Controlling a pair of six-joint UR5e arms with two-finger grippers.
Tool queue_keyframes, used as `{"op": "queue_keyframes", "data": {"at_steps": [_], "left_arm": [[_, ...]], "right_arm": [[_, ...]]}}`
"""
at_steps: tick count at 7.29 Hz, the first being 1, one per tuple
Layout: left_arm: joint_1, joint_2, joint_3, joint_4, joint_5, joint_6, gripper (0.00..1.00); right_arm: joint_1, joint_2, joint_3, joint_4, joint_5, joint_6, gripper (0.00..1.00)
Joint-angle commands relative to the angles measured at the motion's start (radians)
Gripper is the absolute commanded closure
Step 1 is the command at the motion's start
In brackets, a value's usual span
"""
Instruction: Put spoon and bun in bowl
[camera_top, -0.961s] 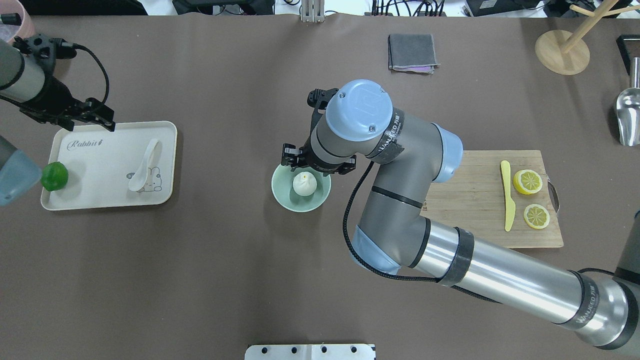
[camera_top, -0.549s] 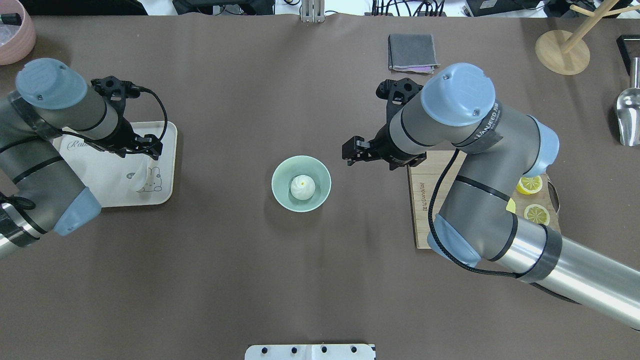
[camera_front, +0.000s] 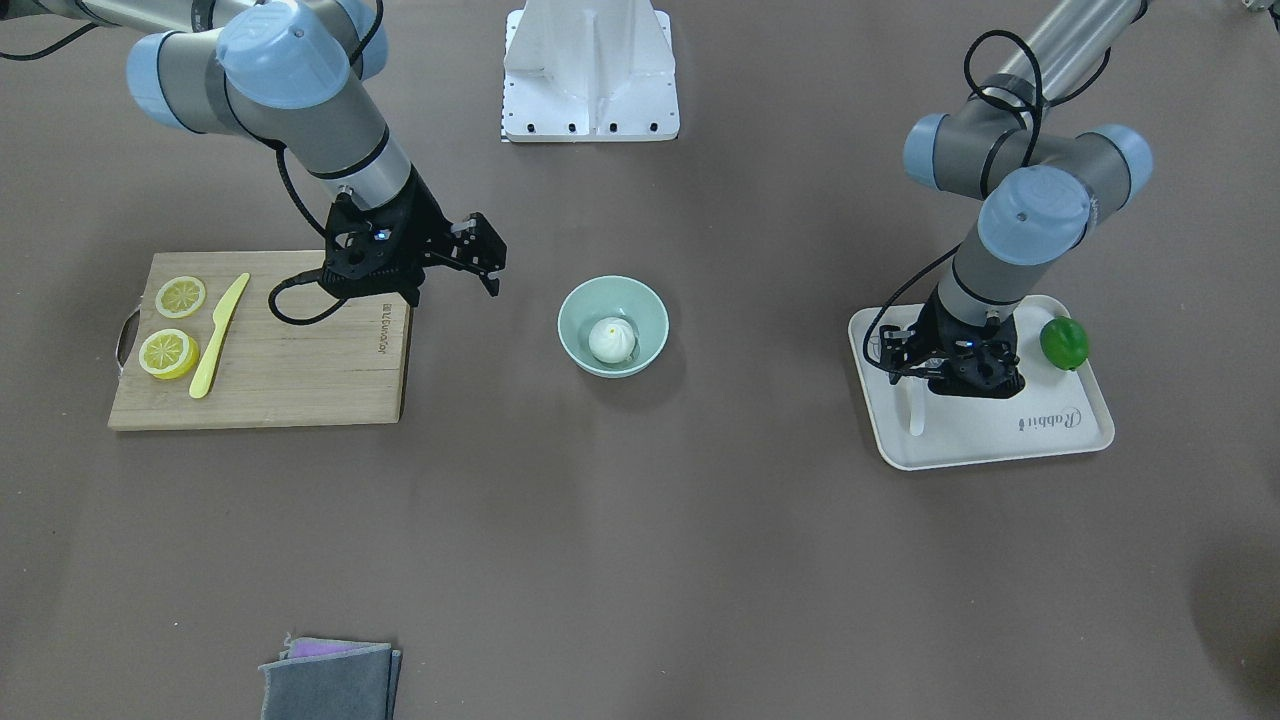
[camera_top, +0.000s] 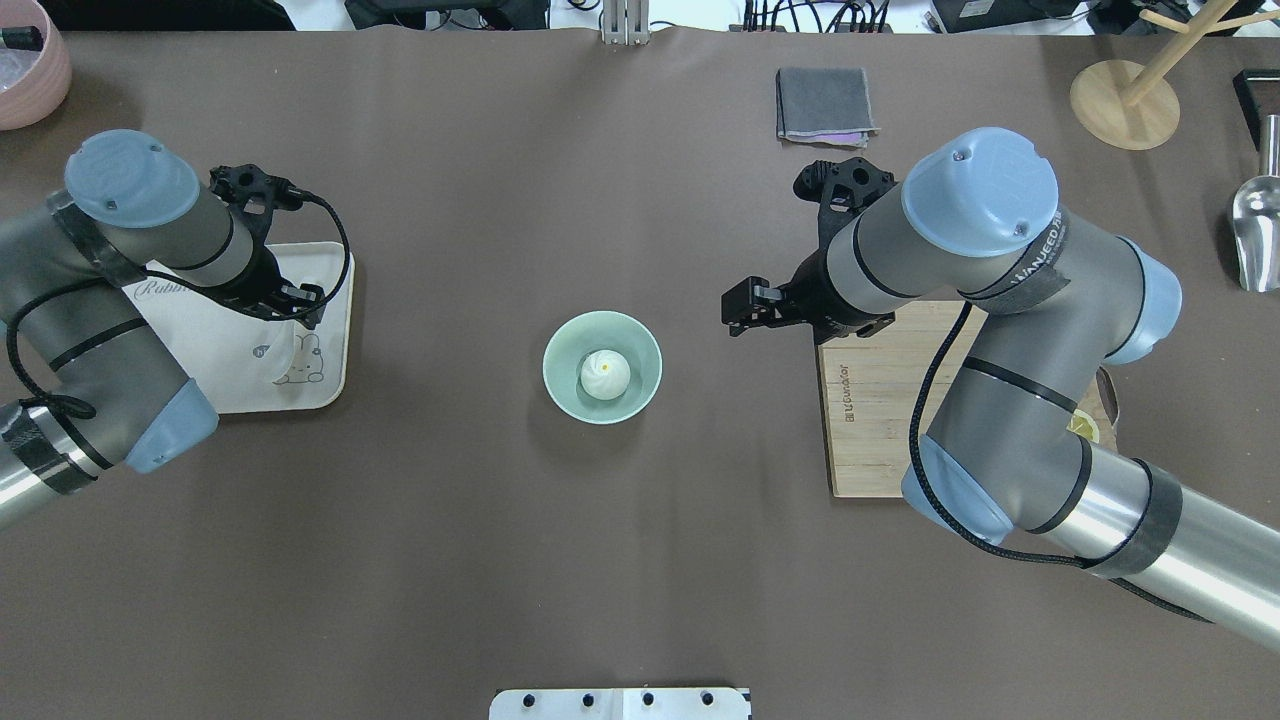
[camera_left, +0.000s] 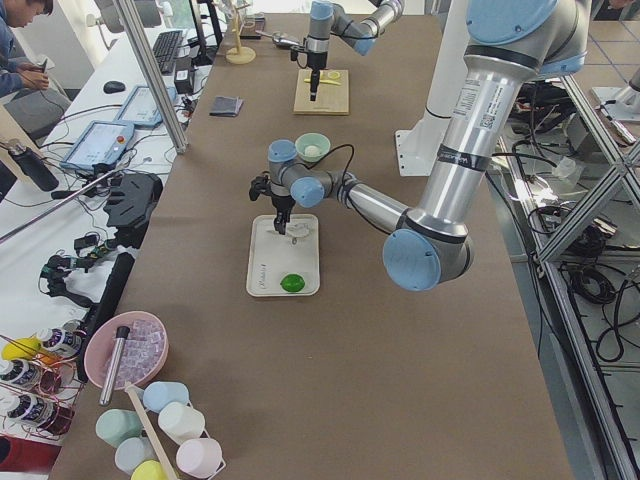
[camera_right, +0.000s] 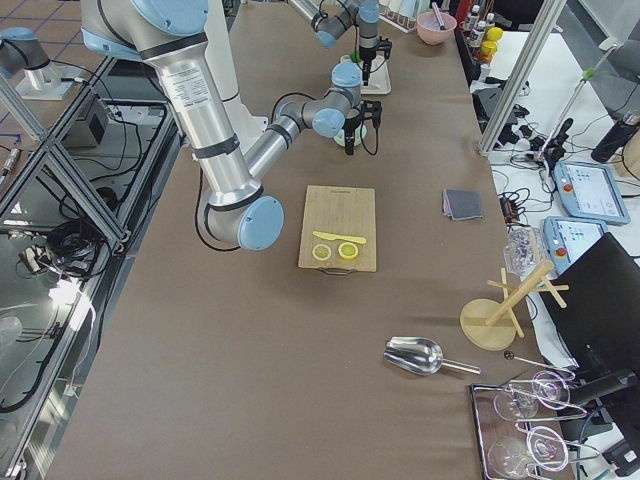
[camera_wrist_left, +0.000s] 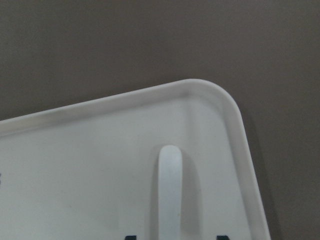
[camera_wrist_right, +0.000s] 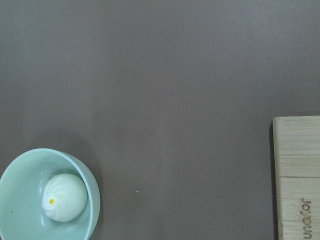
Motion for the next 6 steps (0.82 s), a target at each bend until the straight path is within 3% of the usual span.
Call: {"op": "queue_keyframes", "data": {"at_steps": [1, 4, 5, 6], "left_arm": [[0.004, -0.011, 0.013, -0.002, -0.002, 0.011, 0.46], [0.007, -0.013, 0.039, -0.025, -0.002, 0.032, 0.51], [0.007, -0.016, 0.041, -0.025, -0.002, 0.031, 0.62], [0.007, -0.016, 0.036, -0.023, -0.006, 0.029, 1.0]], "right_arm": [[0.008, -0.015, 0.009, 0.0, 0.0, 0.0, 0.0], [0.015, -0.027, 0.028, -0.002, 0.002, 0.001, 0.0], [0.017, -0.027, 0.028, -0.002, 0.002, 0.0, 0.0], [0.019, -0.027, 0.029, -0.002, 0.002, 0.001, 0.0]]}}
